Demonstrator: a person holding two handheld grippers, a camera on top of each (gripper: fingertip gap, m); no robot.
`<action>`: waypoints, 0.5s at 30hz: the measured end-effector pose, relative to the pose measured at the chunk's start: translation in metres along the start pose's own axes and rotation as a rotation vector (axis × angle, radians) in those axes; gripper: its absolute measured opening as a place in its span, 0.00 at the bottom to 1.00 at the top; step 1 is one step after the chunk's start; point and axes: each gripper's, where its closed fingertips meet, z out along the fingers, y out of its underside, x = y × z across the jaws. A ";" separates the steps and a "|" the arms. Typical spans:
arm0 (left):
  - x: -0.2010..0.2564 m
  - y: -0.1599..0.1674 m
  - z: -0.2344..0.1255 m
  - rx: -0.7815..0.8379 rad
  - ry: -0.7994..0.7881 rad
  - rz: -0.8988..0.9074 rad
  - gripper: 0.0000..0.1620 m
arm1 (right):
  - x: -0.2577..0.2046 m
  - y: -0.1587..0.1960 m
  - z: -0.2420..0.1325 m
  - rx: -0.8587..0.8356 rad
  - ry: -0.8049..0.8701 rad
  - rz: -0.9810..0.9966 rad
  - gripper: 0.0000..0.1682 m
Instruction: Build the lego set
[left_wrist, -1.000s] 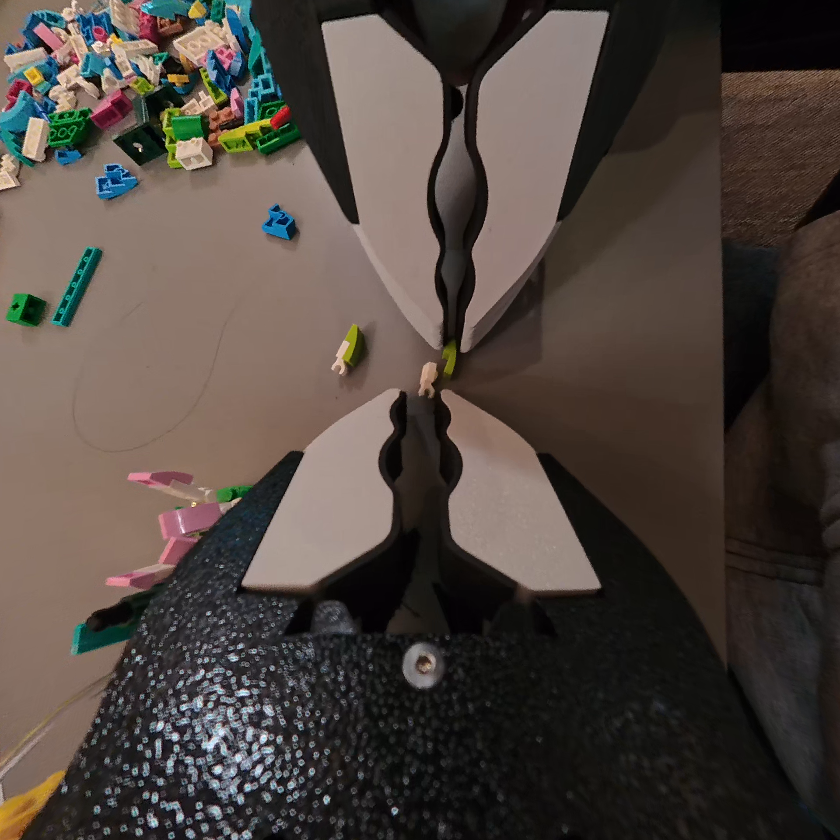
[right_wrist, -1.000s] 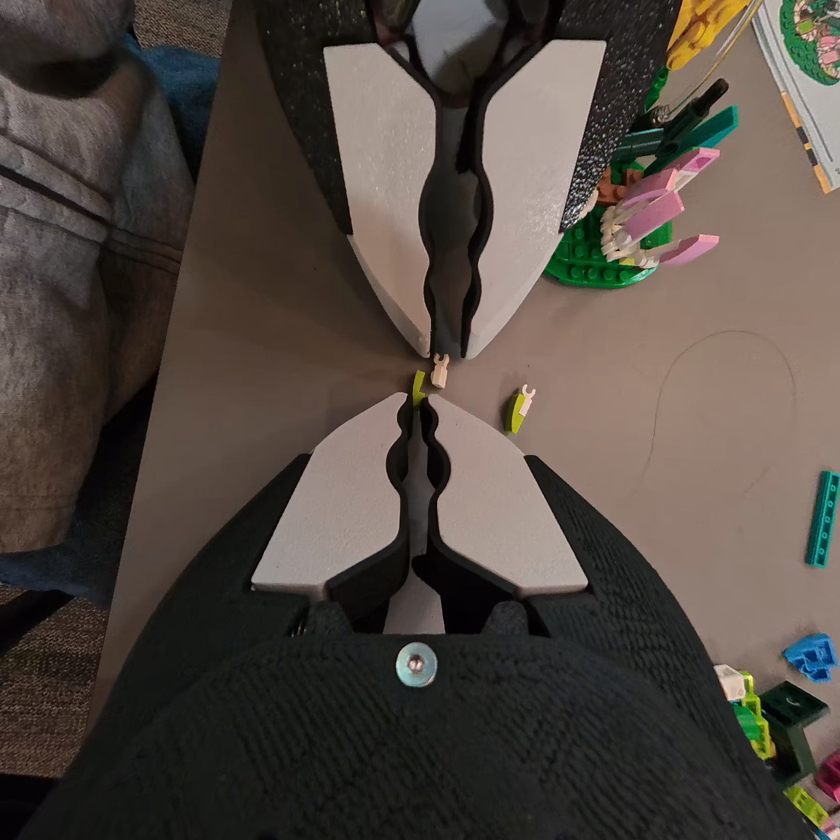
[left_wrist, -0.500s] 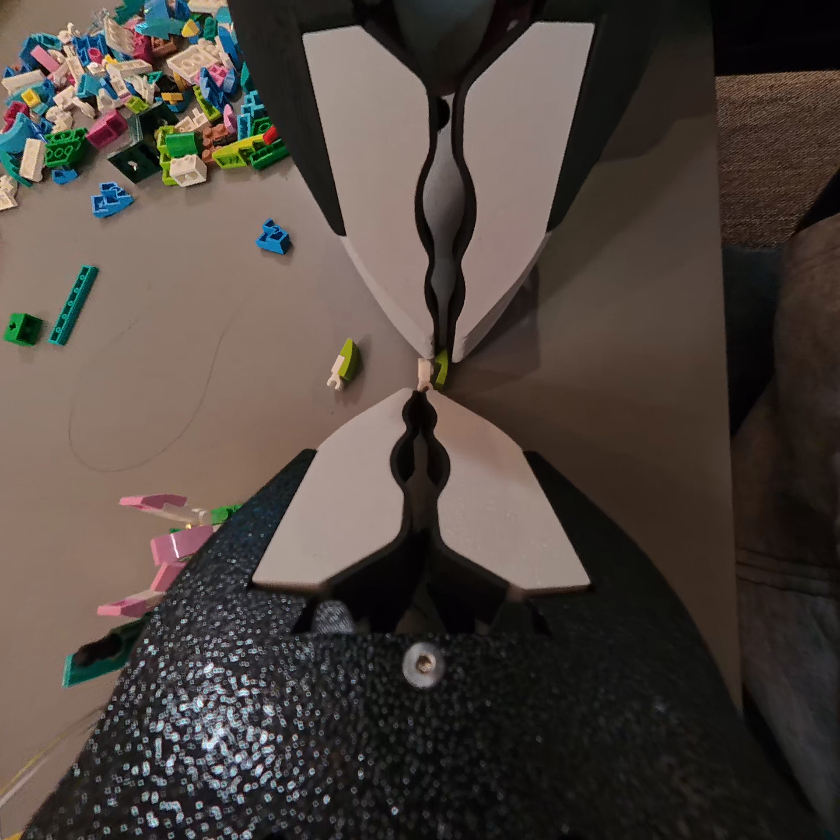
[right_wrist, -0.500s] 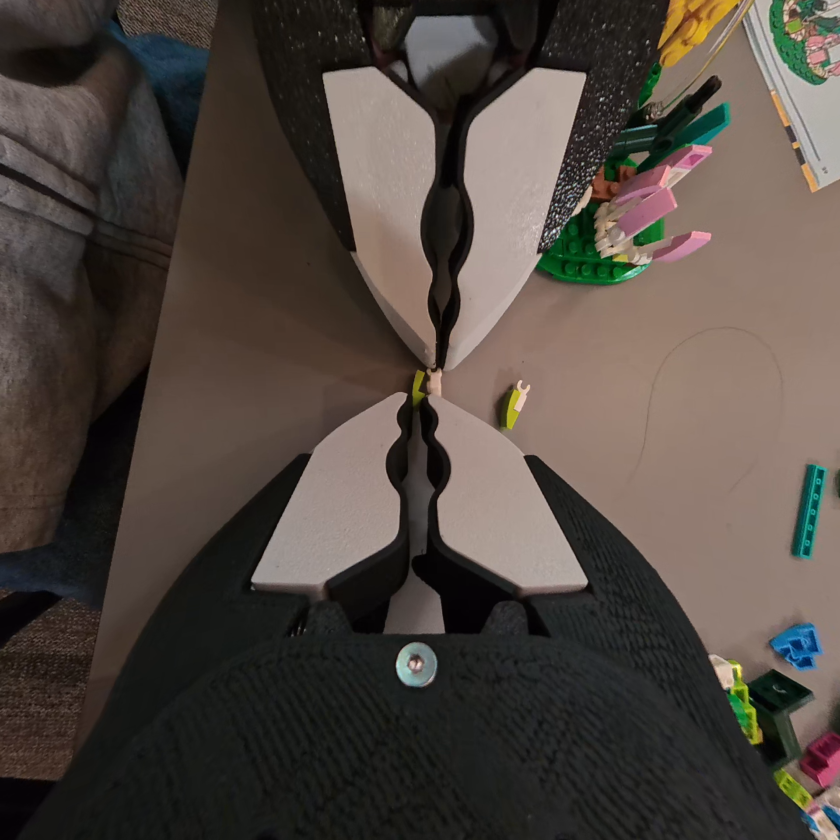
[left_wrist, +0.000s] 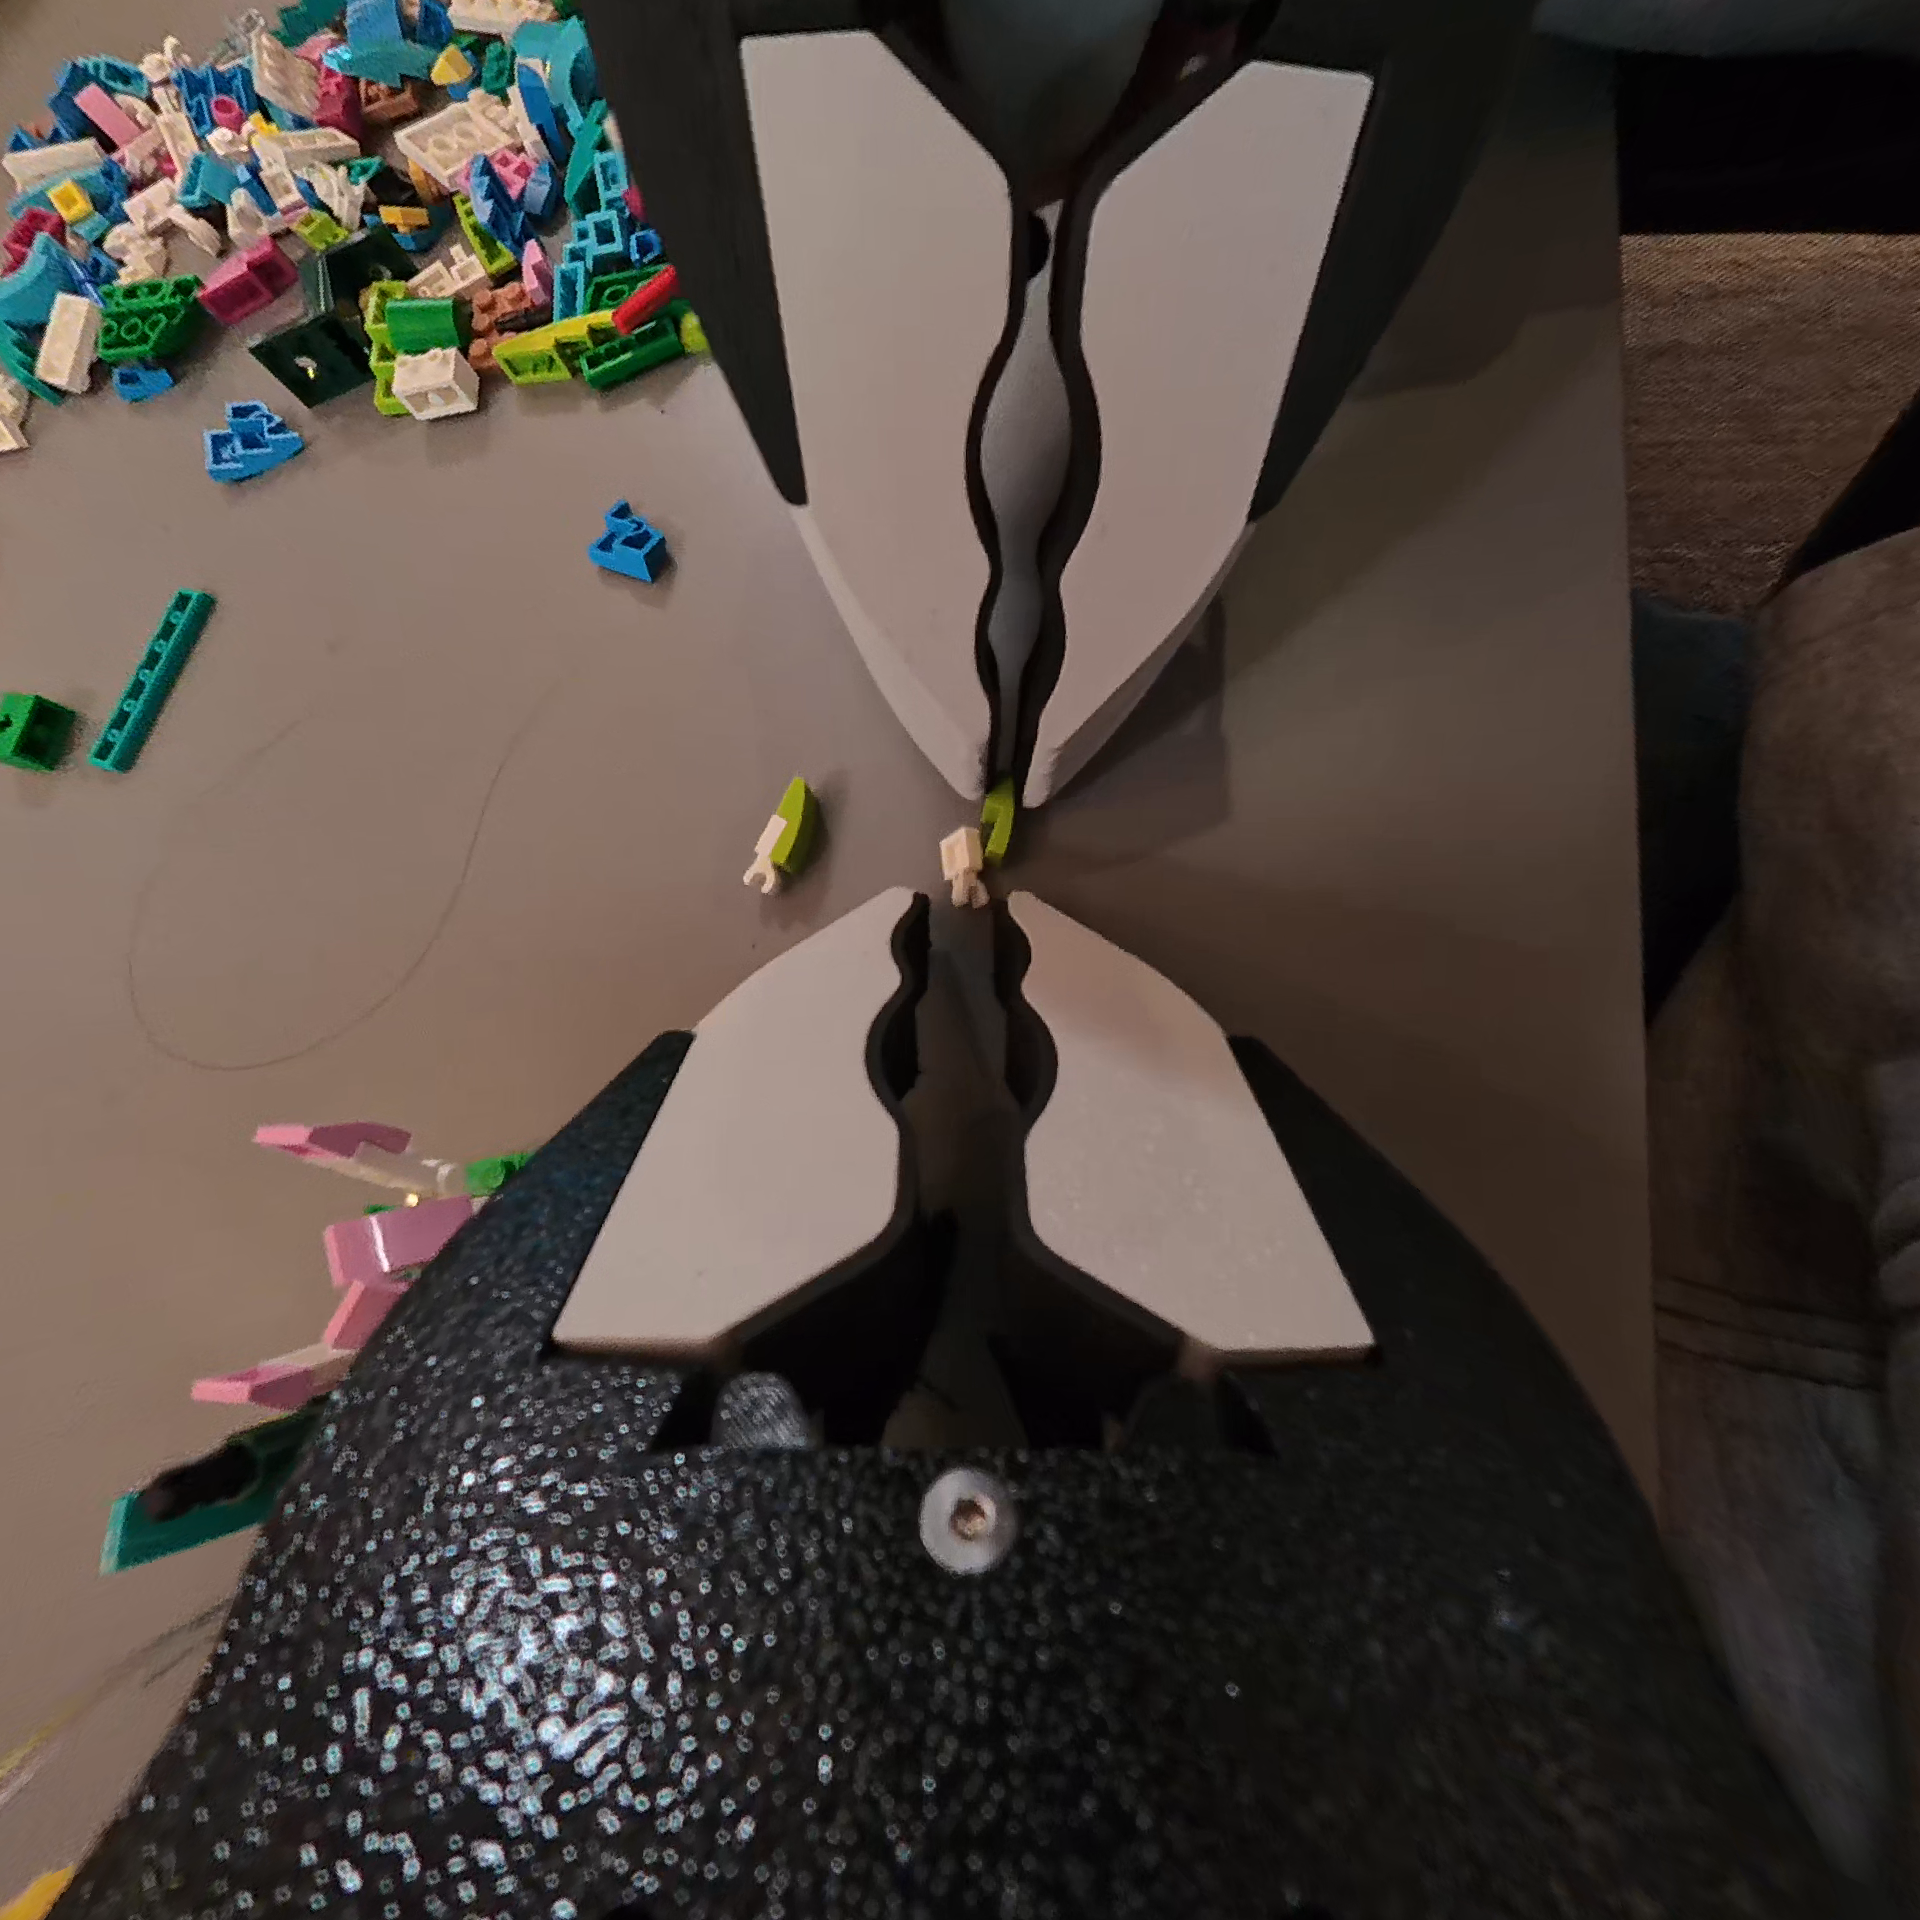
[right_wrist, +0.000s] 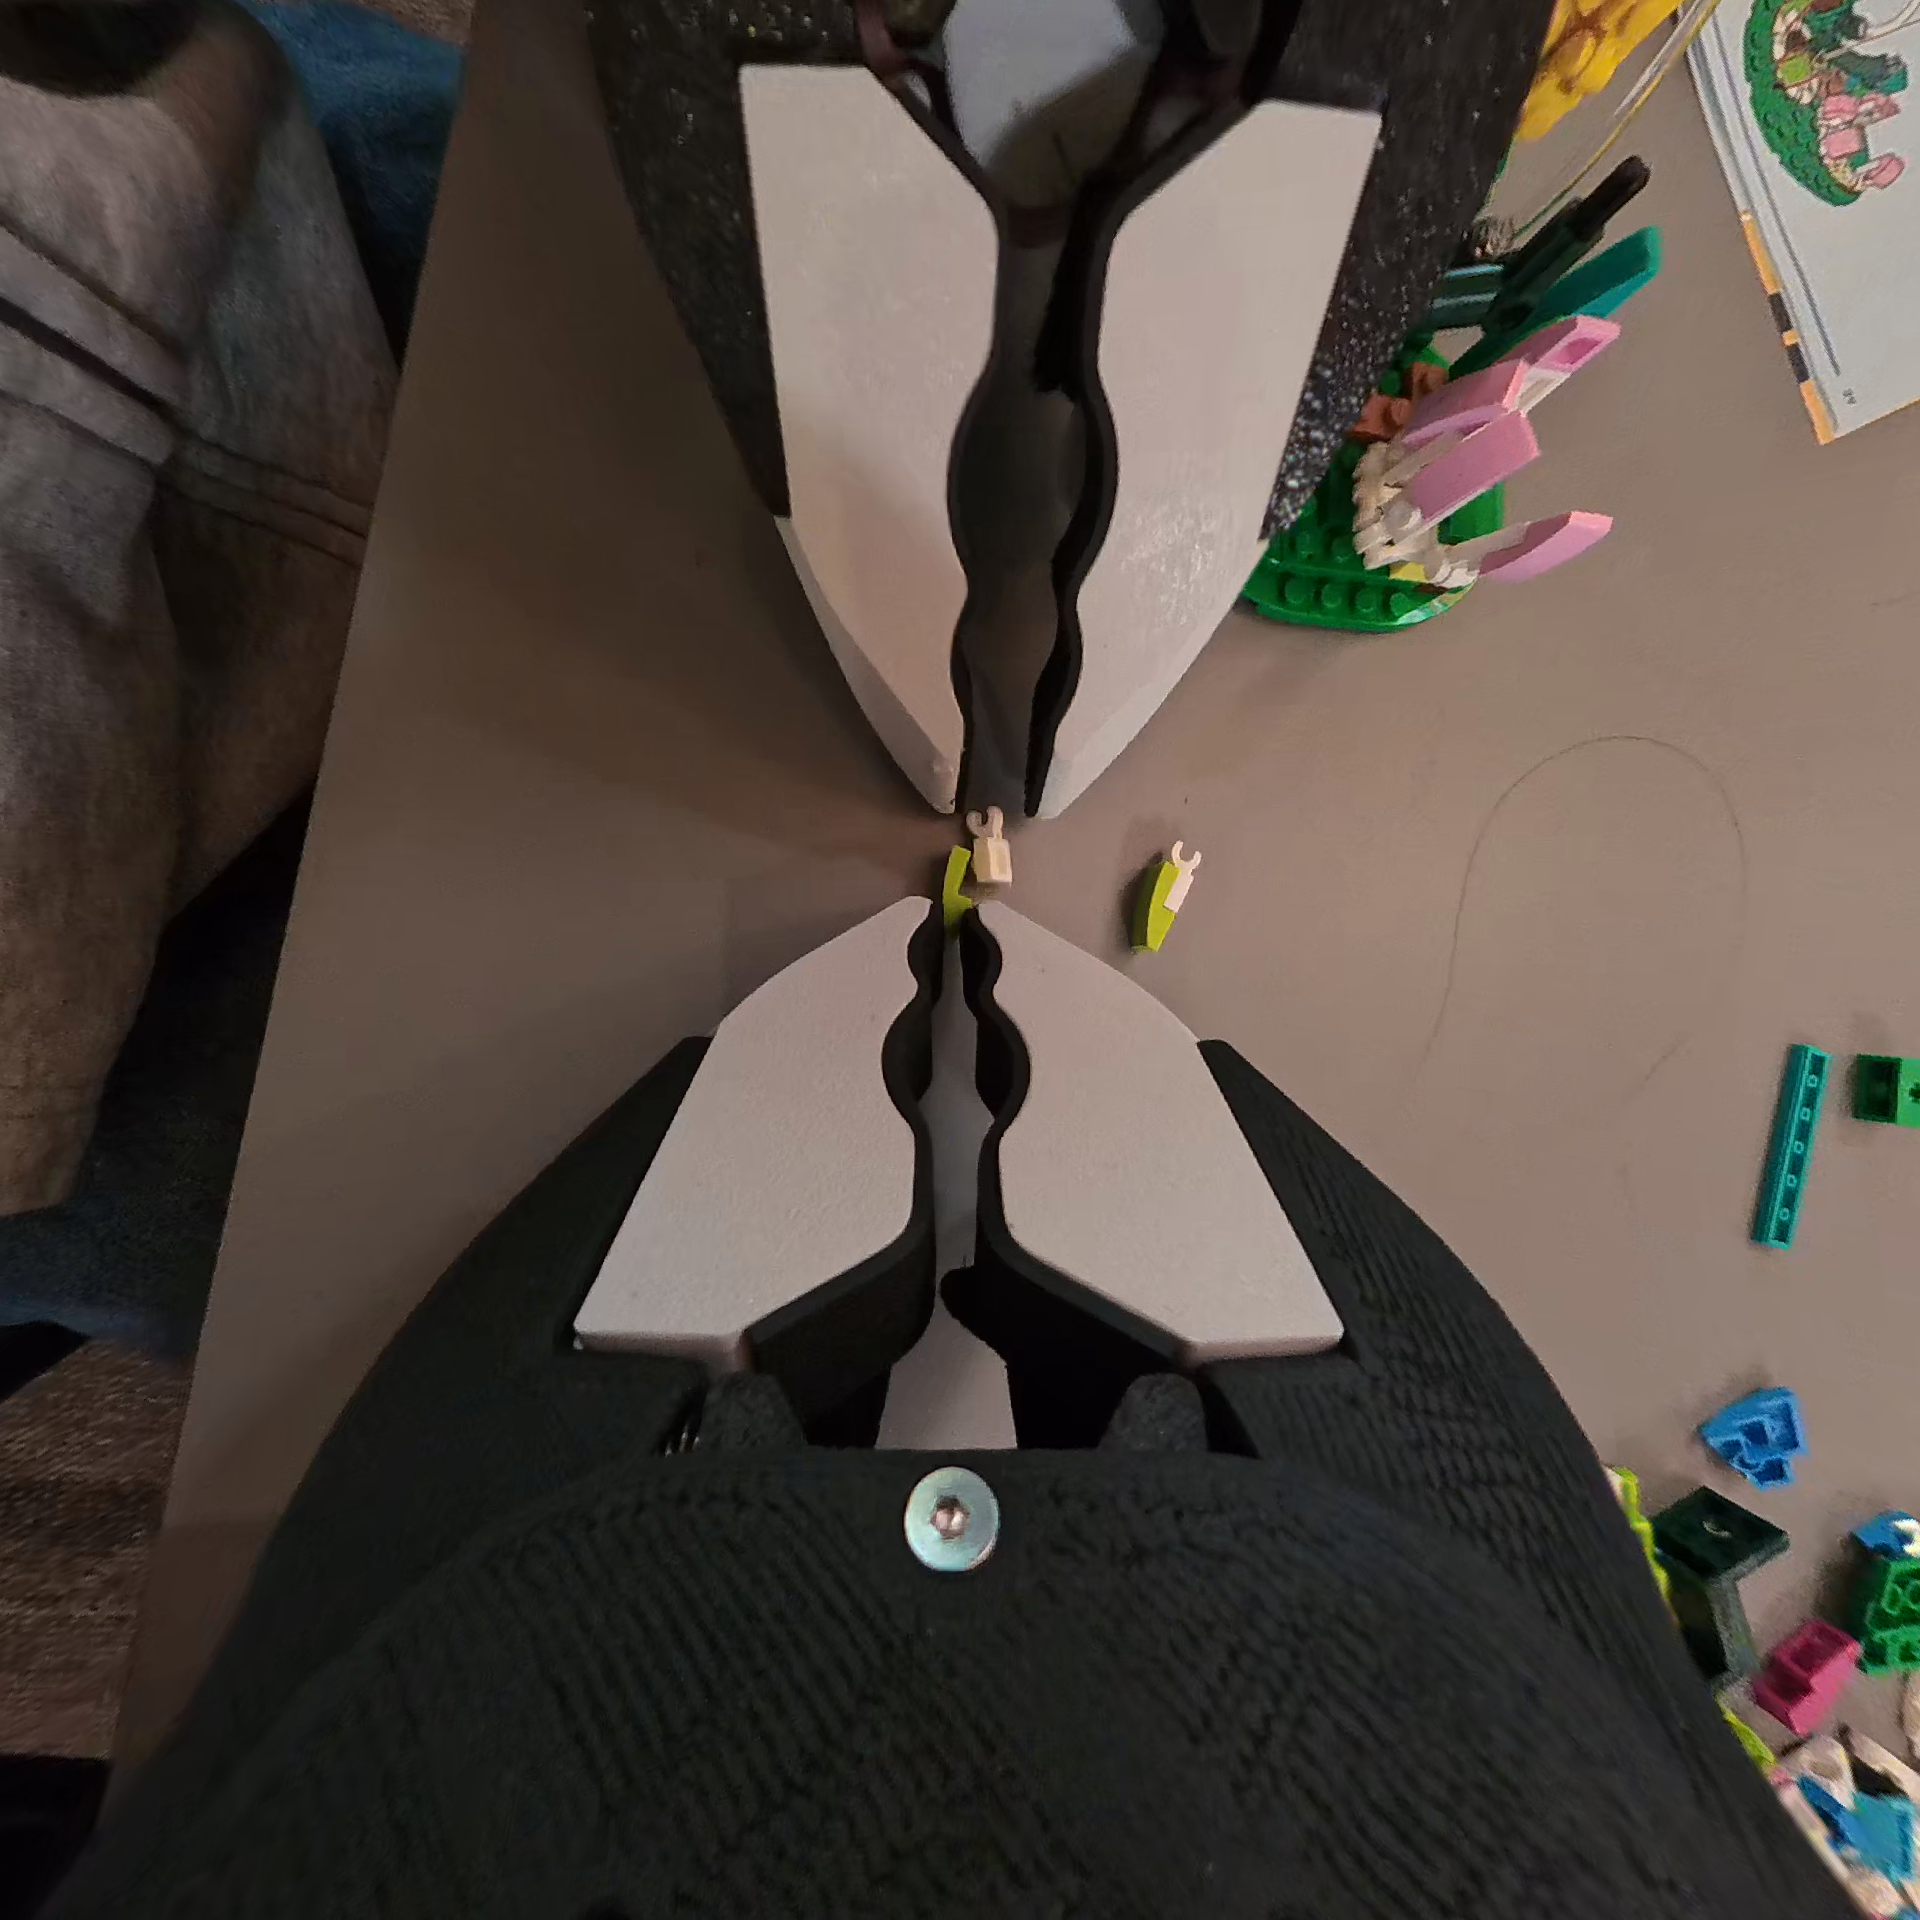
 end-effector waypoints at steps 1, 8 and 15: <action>0.000 0.000 0.001 -0.001 0.005 -0.011 0.06 | 0.000 0.000 0.000 -0.002 0.002 -0.009 0.01; 0.002 -0.002 0.001 0.006 -0.008 0.018 0.06 | -0.002 0.002 -0.002 -0.003 0.012 -0.036 0.01; -0.002 -0.002 0.003 -0.014 -0.014 -0.013 0.03 | 0.000 0.002 -0.002 -0.002 0.038 -0.067 0.01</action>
